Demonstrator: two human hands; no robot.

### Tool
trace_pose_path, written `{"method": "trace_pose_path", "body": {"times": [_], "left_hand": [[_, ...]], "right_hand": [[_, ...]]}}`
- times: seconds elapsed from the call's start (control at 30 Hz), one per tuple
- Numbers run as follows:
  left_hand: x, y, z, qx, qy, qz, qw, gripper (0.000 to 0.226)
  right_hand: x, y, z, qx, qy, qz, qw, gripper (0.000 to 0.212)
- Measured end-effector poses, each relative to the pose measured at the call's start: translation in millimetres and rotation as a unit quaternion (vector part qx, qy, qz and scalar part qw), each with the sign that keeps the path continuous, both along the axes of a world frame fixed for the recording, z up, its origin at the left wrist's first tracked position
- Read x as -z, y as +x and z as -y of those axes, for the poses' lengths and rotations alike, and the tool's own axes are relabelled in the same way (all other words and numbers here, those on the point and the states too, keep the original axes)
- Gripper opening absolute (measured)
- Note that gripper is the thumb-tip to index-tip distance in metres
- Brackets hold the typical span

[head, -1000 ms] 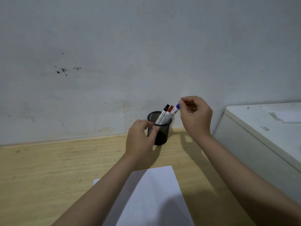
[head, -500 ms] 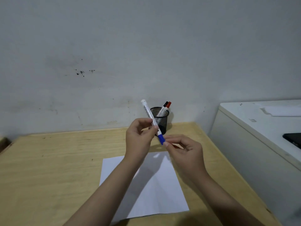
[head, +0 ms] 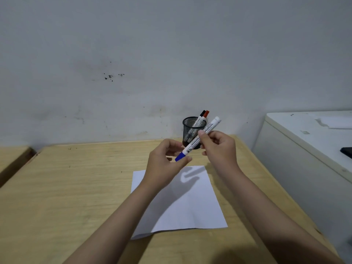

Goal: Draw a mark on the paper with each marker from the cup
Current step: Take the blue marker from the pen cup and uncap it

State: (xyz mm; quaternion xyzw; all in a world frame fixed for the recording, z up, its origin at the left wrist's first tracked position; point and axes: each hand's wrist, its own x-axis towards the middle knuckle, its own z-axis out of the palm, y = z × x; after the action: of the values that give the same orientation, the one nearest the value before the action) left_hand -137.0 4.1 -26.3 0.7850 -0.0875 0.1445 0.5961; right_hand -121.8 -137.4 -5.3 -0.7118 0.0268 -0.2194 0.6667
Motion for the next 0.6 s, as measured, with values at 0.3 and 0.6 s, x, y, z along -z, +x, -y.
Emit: {"method": "trace_pose_path", "body": {"times": [0.3, 0.6], "left_hand": [[3, -4, -7, -0.003, -0.01, -0.003, 1.0, 0.01], [9, 13, -34, 0.07, -0.068, -0.118, 0.988, 0.016]], "right_hand": [[13, 1, -13, -0.065, -0.006, -0.033, 0.997, 0.039], [-3, 21, 15, -0.04, 0.157, 0.019, 0.987, 0.025]]}}
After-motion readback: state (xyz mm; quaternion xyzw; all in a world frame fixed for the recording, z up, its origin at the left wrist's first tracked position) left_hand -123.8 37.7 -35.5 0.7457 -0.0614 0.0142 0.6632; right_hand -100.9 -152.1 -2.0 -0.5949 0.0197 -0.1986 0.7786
